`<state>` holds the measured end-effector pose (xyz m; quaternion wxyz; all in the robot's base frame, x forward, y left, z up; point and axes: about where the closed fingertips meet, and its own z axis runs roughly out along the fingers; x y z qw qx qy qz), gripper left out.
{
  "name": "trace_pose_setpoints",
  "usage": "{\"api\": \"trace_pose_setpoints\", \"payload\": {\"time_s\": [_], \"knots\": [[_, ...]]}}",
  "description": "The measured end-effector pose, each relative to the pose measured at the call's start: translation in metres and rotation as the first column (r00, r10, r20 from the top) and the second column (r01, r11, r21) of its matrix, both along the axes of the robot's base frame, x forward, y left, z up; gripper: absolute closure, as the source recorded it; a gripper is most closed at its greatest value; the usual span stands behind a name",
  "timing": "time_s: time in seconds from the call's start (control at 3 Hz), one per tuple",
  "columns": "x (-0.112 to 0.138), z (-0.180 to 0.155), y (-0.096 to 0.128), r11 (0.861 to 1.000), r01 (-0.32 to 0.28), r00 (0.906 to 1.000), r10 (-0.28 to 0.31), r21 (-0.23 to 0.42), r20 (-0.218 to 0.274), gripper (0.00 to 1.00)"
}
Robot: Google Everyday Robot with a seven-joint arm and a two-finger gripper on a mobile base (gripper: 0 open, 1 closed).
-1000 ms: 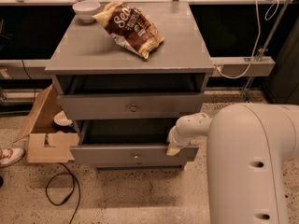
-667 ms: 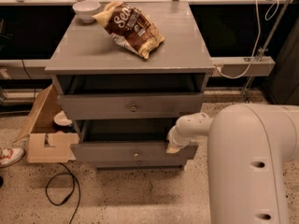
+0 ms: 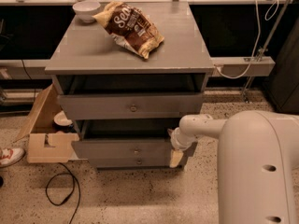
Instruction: Open middle drawer
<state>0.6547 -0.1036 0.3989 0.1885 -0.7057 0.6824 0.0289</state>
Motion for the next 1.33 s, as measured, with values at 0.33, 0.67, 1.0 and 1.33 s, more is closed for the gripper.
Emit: {"api": "trace_pose_setpoints", "payload": {"time_s": [0.33,0.67,1.0,1.33], "knots": [[-0.01,-0.011,0.0,1.0,-0.022,0.9976,0.022,-0.004,-0.065,0.0],[-0.023,-0.011,0.002,0.998,-0.056,0.9906,0.051,-0.04,-0.127,0.18],[-0.039,0.0,0.002,0.991,-0.098,0.9806,0.08,-0.096,-0.179,0.42],[-0.068,-0.001,-0.008,0.987,-0.107,0.9602,0.072,-0.116,-0.27,0.73]]}}
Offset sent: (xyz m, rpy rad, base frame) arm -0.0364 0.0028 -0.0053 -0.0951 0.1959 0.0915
